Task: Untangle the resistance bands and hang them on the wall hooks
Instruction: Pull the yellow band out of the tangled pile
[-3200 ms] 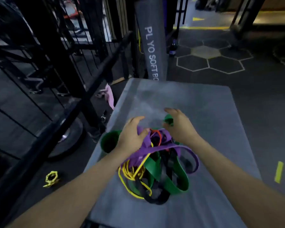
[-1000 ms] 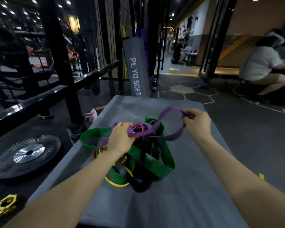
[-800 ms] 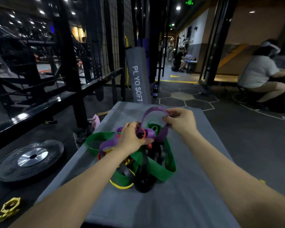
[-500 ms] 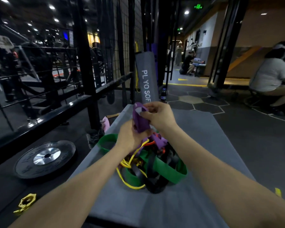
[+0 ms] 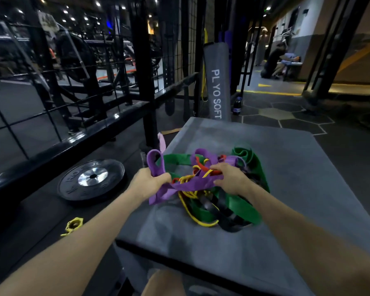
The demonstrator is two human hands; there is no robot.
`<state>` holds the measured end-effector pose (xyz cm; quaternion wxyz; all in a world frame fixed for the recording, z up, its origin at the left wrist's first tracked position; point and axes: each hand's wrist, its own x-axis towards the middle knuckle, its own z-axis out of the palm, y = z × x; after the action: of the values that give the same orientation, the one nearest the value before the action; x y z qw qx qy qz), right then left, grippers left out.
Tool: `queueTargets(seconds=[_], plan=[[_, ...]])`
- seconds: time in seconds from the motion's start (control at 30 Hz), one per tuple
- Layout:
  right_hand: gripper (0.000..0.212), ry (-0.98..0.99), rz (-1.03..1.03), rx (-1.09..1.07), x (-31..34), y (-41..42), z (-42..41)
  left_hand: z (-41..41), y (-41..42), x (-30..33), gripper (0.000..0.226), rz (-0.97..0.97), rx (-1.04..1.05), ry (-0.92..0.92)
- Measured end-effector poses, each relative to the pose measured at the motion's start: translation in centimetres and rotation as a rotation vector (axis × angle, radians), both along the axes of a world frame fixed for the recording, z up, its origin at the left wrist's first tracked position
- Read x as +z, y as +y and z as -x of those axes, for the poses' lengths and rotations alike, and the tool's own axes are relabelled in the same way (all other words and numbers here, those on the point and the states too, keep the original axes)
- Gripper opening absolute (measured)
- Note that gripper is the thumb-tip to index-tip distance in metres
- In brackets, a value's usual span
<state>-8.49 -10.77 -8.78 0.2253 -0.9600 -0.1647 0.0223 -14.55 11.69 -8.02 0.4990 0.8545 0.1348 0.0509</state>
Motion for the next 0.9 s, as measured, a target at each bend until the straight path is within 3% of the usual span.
queueTargets(seconds=[0.07,0.17,0.3,0.43,0.6,0.67,0.77,0.9], plan=[[0.042,-0.022,0.088,0.072,-1.0,0.0,0.4,-0.2,0.3,-0.8,0.043,-0.021,0.018,0.036],[0.022,-0.026,0.103,0.008,-1.9,-1.0,0.3,-0.6,0.0,-1.6,0.022,-0.001,0.048,0.081],[0.014,0.055,0.199,-0.025,-2.0,-3.7,0.5,-2.2,-1.2,-4.0,0.012,0.173,0.141,0.110],[0.017,0.124,0.236,-0.005,-1.0,-5.0,-0.1,-4.1,-0.6,-6.3,0.031,0.197,0.172,0.107],[0.028,-0.111,-0.016,-0.161,1.0,-2.6,-2.9,-4.7,1.5,-4.2,0.009,0.030,0.261,0.070],[0.022,-0.137,-0.097,-0.258,0.8,-1.6,-4.3,-5.9,2.1,-3.3,0.017,0.027,0.278,-0.019],[0.028,-0.052,-0.095,-0.280,-0.3,-0.6,-5.7,-7.8,0.8,-2.0,0.024,-0.003,0.216,-0.104],[0.027,-0.137,-0.064,-0.100,-1.2,0.7,-5.4,-9.9,-3.3,-1.8,0.032,-0.077,-0.063,-0.190]])
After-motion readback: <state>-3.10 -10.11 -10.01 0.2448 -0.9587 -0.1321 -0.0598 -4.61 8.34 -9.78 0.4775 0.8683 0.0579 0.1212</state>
